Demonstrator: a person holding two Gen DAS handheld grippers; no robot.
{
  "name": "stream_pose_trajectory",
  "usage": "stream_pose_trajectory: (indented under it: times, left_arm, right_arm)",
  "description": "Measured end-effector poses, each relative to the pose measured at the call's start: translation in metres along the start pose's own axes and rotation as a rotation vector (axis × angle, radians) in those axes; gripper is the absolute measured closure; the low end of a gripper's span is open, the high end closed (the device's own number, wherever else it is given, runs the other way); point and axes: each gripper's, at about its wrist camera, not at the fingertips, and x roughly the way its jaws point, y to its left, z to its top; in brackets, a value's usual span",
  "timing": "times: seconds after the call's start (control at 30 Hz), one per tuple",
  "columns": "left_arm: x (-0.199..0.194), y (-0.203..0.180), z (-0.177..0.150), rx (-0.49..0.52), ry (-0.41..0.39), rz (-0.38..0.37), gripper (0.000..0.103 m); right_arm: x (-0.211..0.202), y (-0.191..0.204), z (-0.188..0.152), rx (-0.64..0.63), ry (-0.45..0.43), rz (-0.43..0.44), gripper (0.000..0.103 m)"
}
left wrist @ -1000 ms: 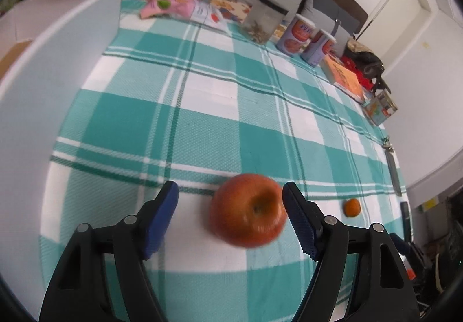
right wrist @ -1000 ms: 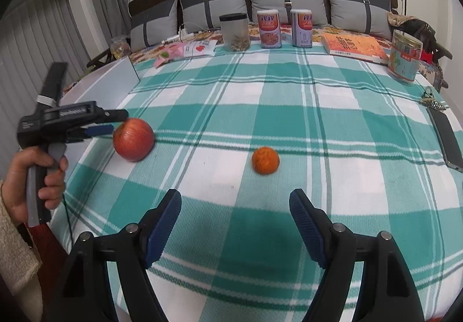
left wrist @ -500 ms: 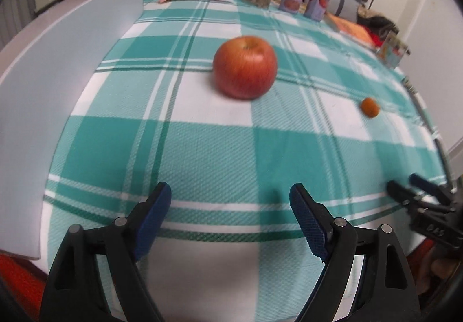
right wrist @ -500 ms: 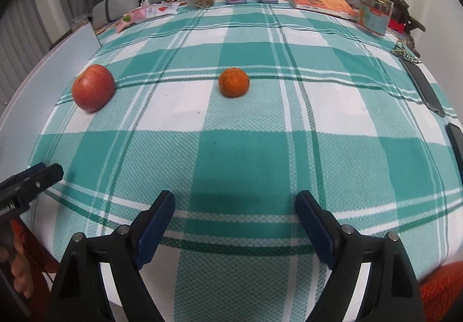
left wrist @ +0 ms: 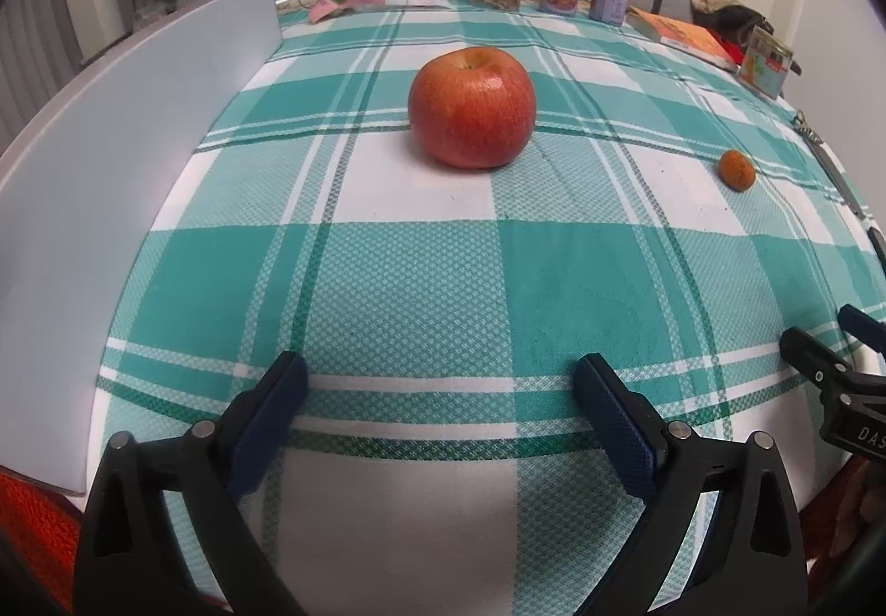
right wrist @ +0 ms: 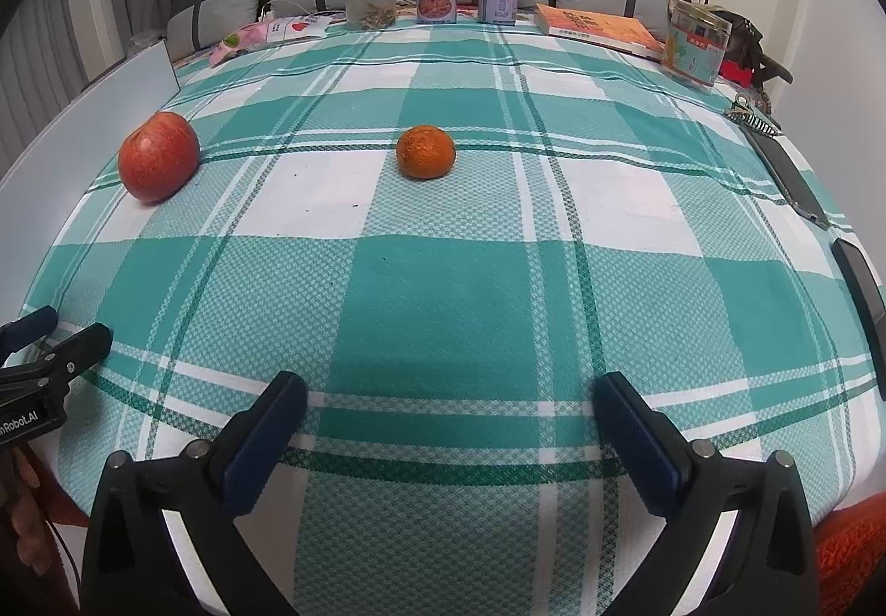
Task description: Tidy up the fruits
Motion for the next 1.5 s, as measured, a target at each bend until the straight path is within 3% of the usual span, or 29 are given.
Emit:
stream_pose_trajectory:
  times: [0.23,0.87,1.0,1.1,1.2,1.33,1.5]
  left_arm:
    - [0.000,-0.001,-0.001,0.006,-0.008,0.004,0.004]
    - [-0.002,0.002,0.000,0.012,-0.038,-0.024,0.003]
    - [-0.001,0.011,0.035,-0.002,-0.022,-0.155,0.004]
    - [0.003,0.013,0.073,0.009,-0.008,-0.193,0.004]
    - [0.021,0.011,0.108,0.004,0.069,-0.250,0.004]
    - [0.048,0.002,0.133,0.037,0.152,-0.227,0.004]
    - [0.067,-0.002,0.145,0.055,0.205,-0.207,0.005]
  right_arm:
    - [-0.001,0.000,-0.006,-0.004,-0.046,0.001,0.000]
    - [-0.002,0.000,-0.006,0.007,-0.054,-0.002,0.000]
    - [-0.003,-0.006,0.000,0.023,-0.012,0.038,0.000]
    - [-0.004,-0.016,0.006,0.083,-0.015,0.090,0.000]
    - [-0.005,-0.022,0.022,0.093,-0.023,0.138,0.000]
    - [0.011,-0.023,0.064,0.042,0.041,0.269,0.002]
    - [0.042,-0.014,0.107,-0.059,0.117,0.285,0.024]
